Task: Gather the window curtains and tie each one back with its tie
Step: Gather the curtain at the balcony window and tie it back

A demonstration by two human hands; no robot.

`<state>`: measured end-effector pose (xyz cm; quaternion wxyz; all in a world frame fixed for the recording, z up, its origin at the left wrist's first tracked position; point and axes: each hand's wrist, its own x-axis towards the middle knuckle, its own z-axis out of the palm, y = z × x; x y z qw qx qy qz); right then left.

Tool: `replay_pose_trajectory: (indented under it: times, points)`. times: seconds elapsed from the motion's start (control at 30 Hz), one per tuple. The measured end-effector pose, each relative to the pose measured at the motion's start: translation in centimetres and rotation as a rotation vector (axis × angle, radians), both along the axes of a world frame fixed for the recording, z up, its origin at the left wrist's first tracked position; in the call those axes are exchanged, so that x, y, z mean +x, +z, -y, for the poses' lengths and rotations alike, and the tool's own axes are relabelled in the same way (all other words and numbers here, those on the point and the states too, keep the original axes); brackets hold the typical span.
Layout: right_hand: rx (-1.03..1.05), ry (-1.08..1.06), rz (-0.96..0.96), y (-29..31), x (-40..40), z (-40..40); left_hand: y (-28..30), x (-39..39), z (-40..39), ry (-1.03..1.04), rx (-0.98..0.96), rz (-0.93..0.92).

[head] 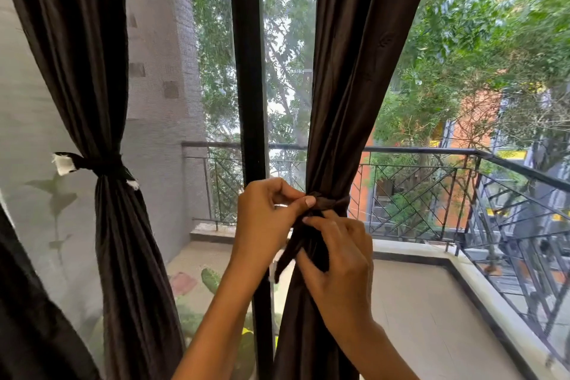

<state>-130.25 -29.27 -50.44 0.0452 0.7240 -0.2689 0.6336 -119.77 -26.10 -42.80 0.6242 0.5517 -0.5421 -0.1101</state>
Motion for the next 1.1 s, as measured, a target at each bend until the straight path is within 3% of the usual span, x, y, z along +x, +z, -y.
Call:
replay_pose_trajectory:
  times: [0.23,0.3,0.4,0.5,0.67,0.8,0.9,1.1]
  points:
    - [0.098,0.255,0.068,0.8,-1.3,2.1,-1.6,0.1,1.7,-0.019,-0.130,-0.126]
    - [0.079,0.225,0.089,1.0,-1.8,3.0,-2.2,-0.3,1.9,0.044,-0.194,-0.087]
    - [-0.016,0.134,0.091,1.6,-2.4,4.5,-3.0,-0.6,2.0,0.275,-0.283,0.218]
    - [-0.030,0.240,0.052,2.3,-2.7,5.4,-3.2,-0.9,1.9,0.448,-0.425,0.556]
    - [-0.029,0.237,0.101,3.6,-3.0,5.7,-3.2,-0.6,2.5,0.404,-0.690,0.838]
    - [0.116,0.290,0.283,4.2,-2.6,5.3,-2.7,0.0,3.3,0.342,-0.718,0.819]
    - [0.076,0.206,0.349,4.3,-2.0,5.3,-2.7,0.0,3.6,0.299,-0.726,0.743]
    - [-0.123,0.104,0.030,3.7,-1.6,6.0,-2.9,-0.3,4.1,0.313,-0.673,0.628]
